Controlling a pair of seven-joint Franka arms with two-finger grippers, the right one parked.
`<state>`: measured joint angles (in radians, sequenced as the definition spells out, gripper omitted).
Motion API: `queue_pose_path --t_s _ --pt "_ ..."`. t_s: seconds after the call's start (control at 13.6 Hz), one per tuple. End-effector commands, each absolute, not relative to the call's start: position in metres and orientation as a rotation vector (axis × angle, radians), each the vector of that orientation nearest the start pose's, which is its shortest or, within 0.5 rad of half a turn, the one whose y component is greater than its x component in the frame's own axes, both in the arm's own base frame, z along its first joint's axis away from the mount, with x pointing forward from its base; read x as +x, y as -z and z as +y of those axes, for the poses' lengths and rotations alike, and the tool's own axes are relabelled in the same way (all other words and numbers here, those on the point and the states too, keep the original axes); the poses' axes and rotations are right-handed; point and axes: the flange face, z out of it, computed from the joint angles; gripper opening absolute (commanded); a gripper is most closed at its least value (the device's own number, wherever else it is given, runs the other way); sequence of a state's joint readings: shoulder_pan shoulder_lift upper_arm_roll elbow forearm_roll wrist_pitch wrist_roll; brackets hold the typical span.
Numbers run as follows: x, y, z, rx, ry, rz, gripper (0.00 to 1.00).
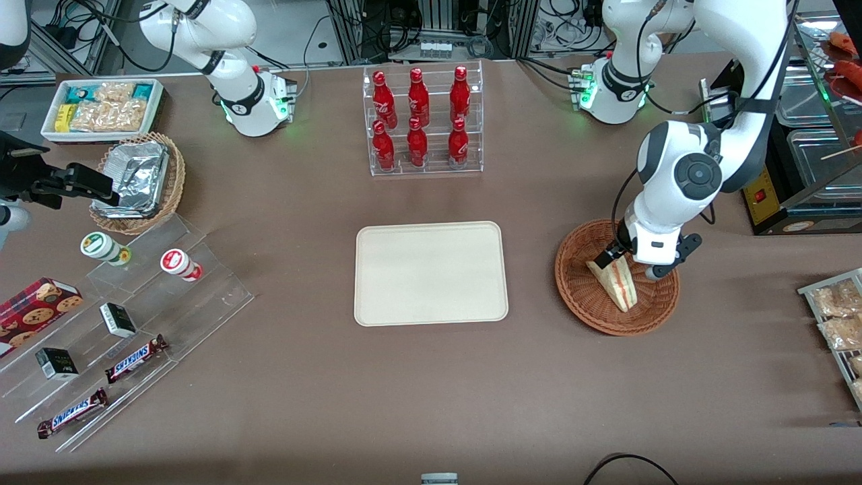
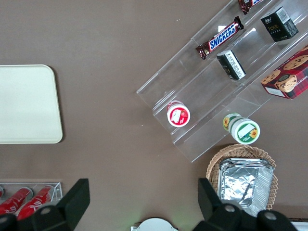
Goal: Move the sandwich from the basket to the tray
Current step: 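Lower the left gripper and grasp the wrapped sandwich upright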
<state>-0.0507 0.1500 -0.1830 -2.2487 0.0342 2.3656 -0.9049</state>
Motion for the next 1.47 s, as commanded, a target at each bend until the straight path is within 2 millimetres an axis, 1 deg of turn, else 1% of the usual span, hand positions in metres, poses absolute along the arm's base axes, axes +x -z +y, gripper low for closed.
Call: queue_pose_path --t_s 0.0,0.15,0.29,0.37,0.44,0.51,0.66,0.81,0.95,1.1,1.17,1.25,1.32,1.39 --pt "0.523 -0.280 -0.126 -2.956 -0.034 -0.999 1.00" --pt "0.527 -0.272 -0.125 -2.963 -0.026 -1.006 1.00" --pt "0.532 -0.259 -0.124 -2.961 -0.045 -1.014 1.00" --pt "0.534 -0.255 -0.123 -2.959 -0.051 -1.012 0.74" --pt "0.533 -0.256 -0.123 -2.959 -0.045 -0.978 0.20" --pt "0.532 -0.256 -0.122 -2.953 -0.039 -0.936 0.00" --pt "0.529 -0.253 -0.123 -2.936 -0.031 -0.854 0.00" --pt "0.531 -0.262 -0.123 -2.923 -0.029 -0.812 0.00" --pt "0.542 -0.294 -0.134 -2.906 -0.063 -0.749 0.00" --pt "0.552 -0.325 -0.159 -2.884 -0.111 -0.678 0.00" --pt "0.553 -0.335 -0.171 -2.881 -0.120 -0.656 0.00" --pt "0.554 -0.342 -0.181 -2.888 -0.122 -0.648 0.00" --pt "0.552 -0.345 -0.195 -2.903 -0.114 -0.621 0.00" --pt "0.548 -0.347 -0.216 -2.929 -0.119 -0.588 0.00"
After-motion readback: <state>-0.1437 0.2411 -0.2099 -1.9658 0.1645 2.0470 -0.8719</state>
